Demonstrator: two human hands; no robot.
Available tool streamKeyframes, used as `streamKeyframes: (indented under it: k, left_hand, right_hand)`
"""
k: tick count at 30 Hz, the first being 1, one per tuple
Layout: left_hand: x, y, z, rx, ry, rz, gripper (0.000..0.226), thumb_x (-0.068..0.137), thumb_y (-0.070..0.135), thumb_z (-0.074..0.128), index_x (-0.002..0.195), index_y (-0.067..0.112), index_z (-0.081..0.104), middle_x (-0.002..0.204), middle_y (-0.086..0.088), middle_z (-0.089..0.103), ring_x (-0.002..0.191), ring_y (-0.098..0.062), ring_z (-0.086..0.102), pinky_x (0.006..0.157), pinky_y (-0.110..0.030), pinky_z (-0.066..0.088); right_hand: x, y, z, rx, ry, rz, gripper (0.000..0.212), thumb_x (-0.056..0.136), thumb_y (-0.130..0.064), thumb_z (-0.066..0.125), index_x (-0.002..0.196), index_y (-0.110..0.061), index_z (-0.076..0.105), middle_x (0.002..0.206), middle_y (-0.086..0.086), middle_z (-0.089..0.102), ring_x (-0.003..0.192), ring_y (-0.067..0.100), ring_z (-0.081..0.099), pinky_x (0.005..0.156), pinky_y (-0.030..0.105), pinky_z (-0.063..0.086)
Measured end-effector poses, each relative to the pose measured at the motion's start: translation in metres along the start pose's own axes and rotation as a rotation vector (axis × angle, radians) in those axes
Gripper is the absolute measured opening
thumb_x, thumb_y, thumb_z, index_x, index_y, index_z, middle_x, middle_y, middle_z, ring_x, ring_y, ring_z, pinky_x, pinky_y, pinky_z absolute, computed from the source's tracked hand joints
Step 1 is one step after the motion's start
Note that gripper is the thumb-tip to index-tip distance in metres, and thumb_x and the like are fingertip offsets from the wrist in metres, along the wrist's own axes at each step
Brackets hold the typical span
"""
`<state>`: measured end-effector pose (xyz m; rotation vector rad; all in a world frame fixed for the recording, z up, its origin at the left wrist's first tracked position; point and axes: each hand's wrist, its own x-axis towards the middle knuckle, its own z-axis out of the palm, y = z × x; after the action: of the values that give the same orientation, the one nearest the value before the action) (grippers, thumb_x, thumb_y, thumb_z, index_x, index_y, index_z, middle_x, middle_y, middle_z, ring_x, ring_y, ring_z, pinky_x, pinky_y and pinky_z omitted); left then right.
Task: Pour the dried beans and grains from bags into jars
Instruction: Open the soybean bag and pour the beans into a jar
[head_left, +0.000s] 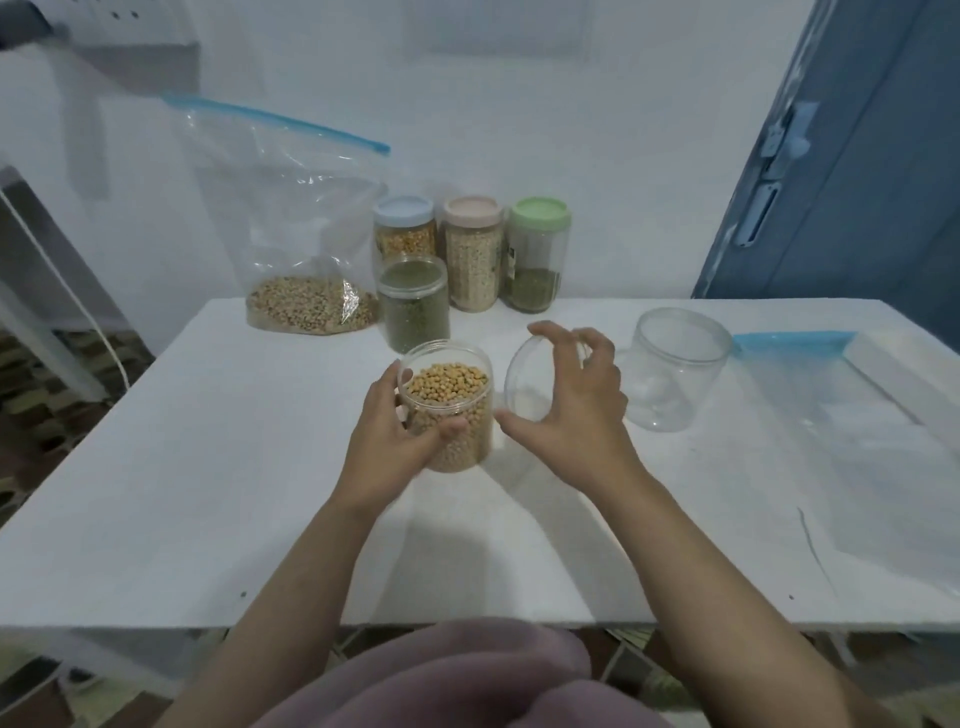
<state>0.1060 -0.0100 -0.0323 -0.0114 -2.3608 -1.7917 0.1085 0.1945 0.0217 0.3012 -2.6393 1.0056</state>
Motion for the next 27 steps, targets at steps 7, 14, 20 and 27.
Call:
streamKeyframes:
  k: [7, 14, 20, 27]
  left_hand:
    - [0.001, 0.009, 0.016, -0.199, -0.301, -0.021, 0.080, 0.064, 0.017, 0.089, 0.131, 0.038, 0.052, 0.131, 0.010, 0.060, 0.117, -0.005, 0.060, 0.090, -0.024, 0.054]
    - [0.001, 0.010, 0.020, -0.231, -0.421, -0.072, 0.076, 0.060, 0.024, 0.087, 0.126, 0.042, 0.055, 0.116, 0.021, 0.067, 0.117, -0.013, 0.062, 0.100, -0.035, 0.050]
    - [0.005, 0.005, 0.019, -0.219, -0.419, -0.090, 0.078, 0.067, 0.017, 0.083, 0.134, 0.036, 0.049, 0.124, 0.016, 0.064, 0.122, -0.011, 0.059, 0.106, -0.037, 0.046]
    - [0.006, 0.003, 0.018, -0.212, -0.435, -0.094, 0.085, 0.067, 0.023, 0.084, 0.143, 0.027, 0.044, 0.133, 0.011, 0.059, 0.126, -0.007, 0.054, 0.109, -0.039, 0.044]
  right_hand:
    - [-0.011, -0.001, 0.005, 0.753, 0.113, -0.026, 0.075, 0.061, -0.048, 0.084, 0.112, -0.046, 0.028, 0.145, -0.003, 0.039, 0.134, 0.008, 0.041, 0.111, 0.035, 0.038]
    - [-0.002, 0.034, 0.013, 0.717, -0.163, 0.021, 0.063, 0.060, -0.045, 0.086, 0.100, -0.038, 0.038, 0.144, -0.008, 0.044, 0.135, 0.009, 0.045, 0.111, 0.041, 0.043]
    - [0.001, 0.043, 0.016, 0.642, -0.281, 0.024, 0.061, 0.064, -0.035, 0.088, 0.106, -0.027, 0.044, 0.134, -0.013, 0.050, 0.125, 0.013, 0.052, 0.102, 0.046, 0.049]
    - [0.014, 0.042, 0.004, 0.485, -0.361, -0.031, 0.055, 0.071, -0.019, 0.088, 0.106, -0.019, 0.046, 0.145, -0.012, 0.042, 0.124, -0.005, 0.049, 0.098, 0.019, 0.044]
